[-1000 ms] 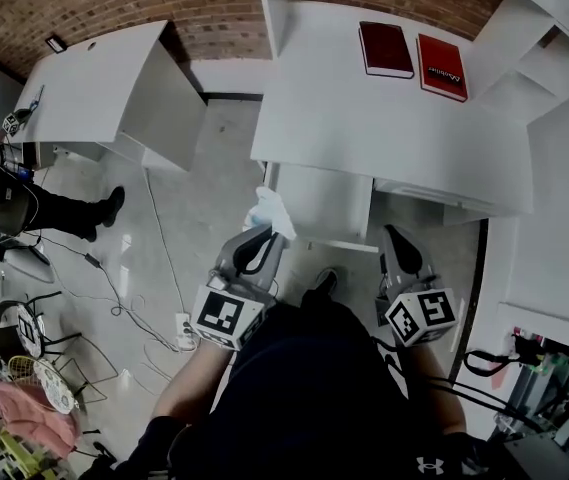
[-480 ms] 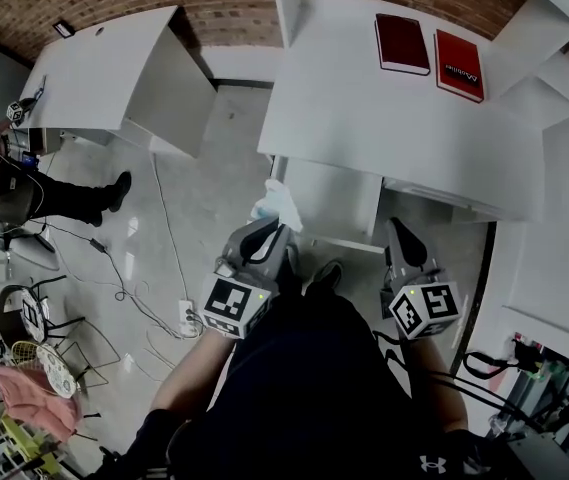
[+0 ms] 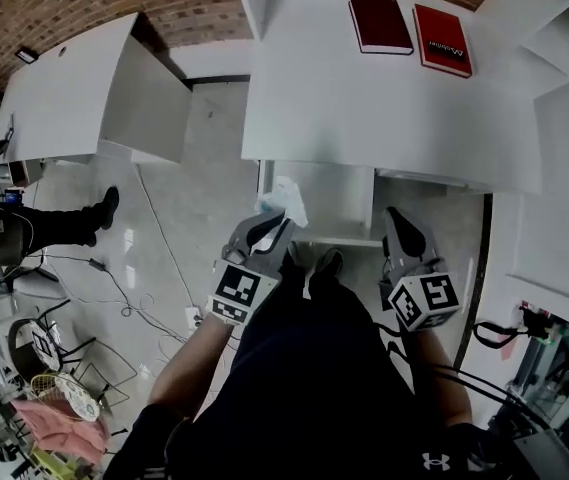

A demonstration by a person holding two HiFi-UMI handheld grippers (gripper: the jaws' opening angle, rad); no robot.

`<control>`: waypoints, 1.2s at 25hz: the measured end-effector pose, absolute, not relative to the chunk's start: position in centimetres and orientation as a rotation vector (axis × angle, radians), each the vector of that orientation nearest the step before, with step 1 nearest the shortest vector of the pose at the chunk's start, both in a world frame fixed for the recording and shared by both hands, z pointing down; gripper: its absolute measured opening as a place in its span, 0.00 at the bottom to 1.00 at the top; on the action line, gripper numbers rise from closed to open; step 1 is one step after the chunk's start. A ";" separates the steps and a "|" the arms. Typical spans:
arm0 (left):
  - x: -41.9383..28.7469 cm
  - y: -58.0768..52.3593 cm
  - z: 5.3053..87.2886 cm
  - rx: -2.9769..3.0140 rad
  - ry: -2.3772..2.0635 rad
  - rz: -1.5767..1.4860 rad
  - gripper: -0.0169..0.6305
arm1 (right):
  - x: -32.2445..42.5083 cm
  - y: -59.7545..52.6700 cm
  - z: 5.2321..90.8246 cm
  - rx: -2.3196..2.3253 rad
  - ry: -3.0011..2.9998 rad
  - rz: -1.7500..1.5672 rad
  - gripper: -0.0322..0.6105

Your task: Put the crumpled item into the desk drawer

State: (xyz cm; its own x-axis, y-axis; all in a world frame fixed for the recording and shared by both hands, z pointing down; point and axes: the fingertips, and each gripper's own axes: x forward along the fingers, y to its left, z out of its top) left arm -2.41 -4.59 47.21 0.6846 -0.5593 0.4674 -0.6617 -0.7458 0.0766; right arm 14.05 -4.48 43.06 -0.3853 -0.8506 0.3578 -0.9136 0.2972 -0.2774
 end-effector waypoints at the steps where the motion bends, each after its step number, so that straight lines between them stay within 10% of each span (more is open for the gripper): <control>1: -2.2 -4.9 47.8 2.666 -0.951 0.649 0.06 | 14.1 -4.7 43.2 1.661 -2.401 0.672 0.05; 30: 3.5 -6.5 72.2 2.453 -0.261 1.584 0.06 | 18.4 -7.9 48.6 1.796 -2.194 0.871 0.05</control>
